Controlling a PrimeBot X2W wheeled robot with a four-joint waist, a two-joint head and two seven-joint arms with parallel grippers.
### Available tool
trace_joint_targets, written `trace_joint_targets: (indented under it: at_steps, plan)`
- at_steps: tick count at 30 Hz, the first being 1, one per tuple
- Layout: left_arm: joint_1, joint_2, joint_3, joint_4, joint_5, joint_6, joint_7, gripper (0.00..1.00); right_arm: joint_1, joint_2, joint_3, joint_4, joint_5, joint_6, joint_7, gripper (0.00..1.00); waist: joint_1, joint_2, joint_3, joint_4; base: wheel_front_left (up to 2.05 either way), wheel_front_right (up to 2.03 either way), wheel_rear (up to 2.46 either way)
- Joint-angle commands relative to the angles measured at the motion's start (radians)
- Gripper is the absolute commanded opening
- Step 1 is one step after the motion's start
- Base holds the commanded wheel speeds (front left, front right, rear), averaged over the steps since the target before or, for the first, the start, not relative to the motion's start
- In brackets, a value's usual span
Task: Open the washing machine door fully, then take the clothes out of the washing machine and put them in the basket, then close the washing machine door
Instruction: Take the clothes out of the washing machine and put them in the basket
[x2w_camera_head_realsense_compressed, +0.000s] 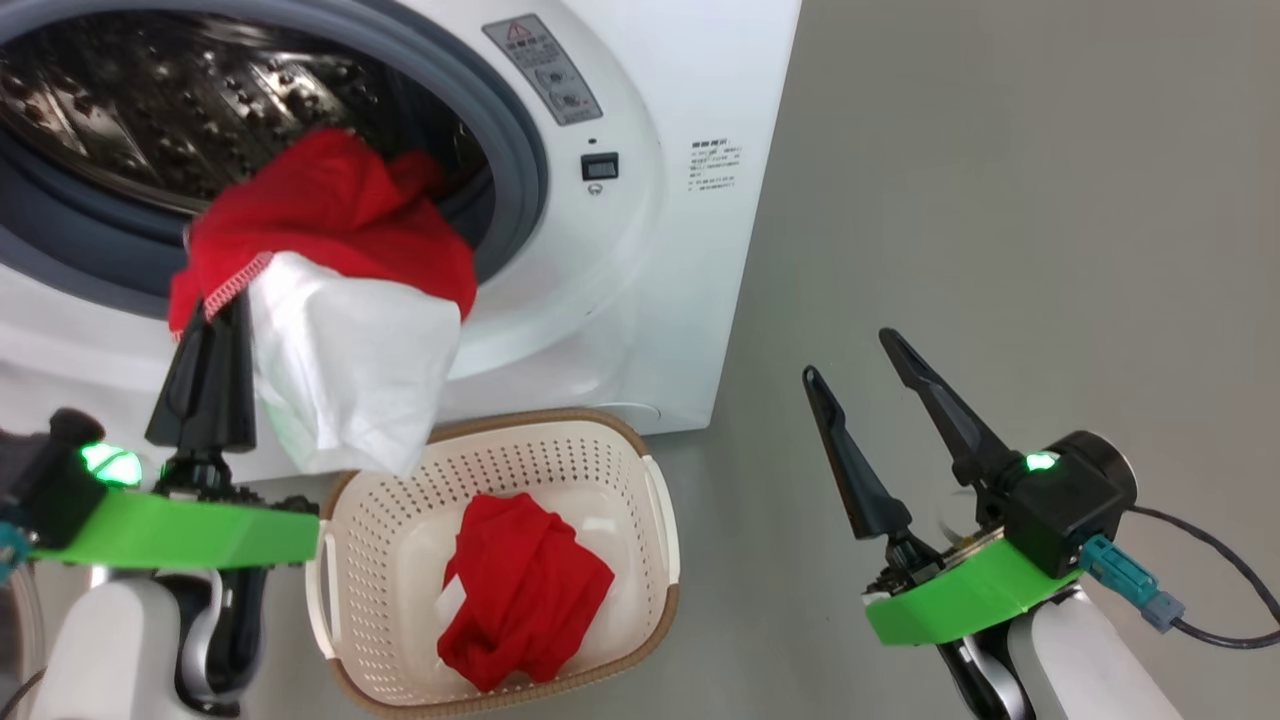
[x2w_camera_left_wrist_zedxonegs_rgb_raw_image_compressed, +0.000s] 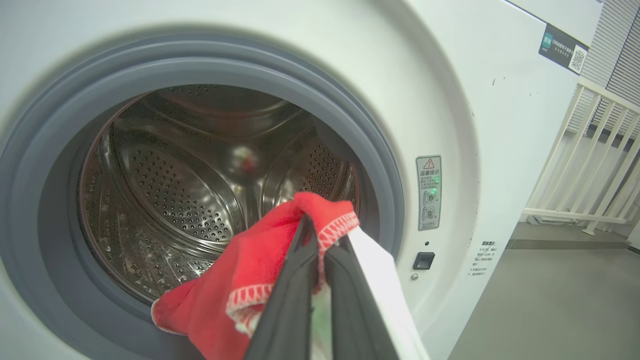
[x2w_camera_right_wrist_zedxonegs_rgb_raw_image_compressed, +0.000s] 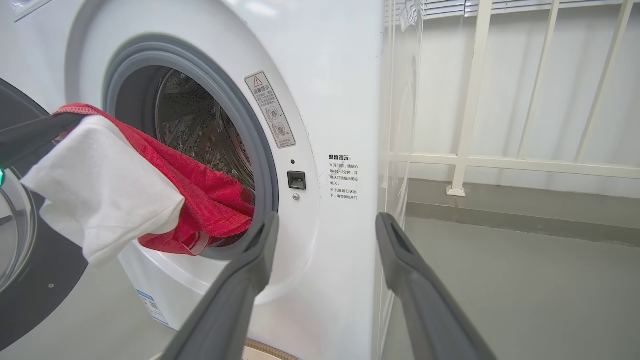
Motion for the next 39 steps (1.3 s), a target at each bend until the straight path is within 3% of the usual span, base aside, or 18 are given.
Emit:
trace_joint_targets:
  at_steps: [1, 17, 21, 27, 39]
  plan:
    - [0.011, 0.026, 0.038, -0.058, 0.009, -0.005, -0.012, 0.00, 0.007, 0.006, 0.012, -0.024, 0.007, 0.006, -0.006, 1.00, 0.0000, -0.0001, -0.016, 0.004, 0.00, 0.00, 0.00]
    - [0.118, -0.006, 0.015, -0.344, 0.006, 0.038, 0.025, 0.00, 0.015, 0.006, 0.005, -0.036, 0.008, 0.006, -0.006, 1.00, 0.0000, -0.0001, -0.026, 0.011, 0.00, 0.00, 0.00]
    - [0.133, -0.010, 0.007, -0.362, -0.004, 0.044, 0.048, 0.00, 0.017, 0.006, 0.002, -0.034, 0.006, 0.006, -0.006, 1.00, 0.0000, -0.0001, -0.016, 0.013, 0.00, 0.00, 0.00]
    - [0.142, -0.027, -0.007, -0.257, -0.042, 0.041, 0.067, 0.00, 0.005, 0.006, 0.010, -0.038, 0.009, 0.006, -0.006, 1.00, 0.0000, -0.0001, 0.024, 0.008, 0.00, 0.00, 0.00]
    - [0.032, -0.040, -0.048, 0.151, -0.054, 0.019, 0.028, 0.00, -0.035, 0.006, 0.014, -0.033, 0.004, 0.006, -0.006, 1.00, 0.0000, -0.0001, 0.134, -0.006, 0.00, 0.00, 0.00]
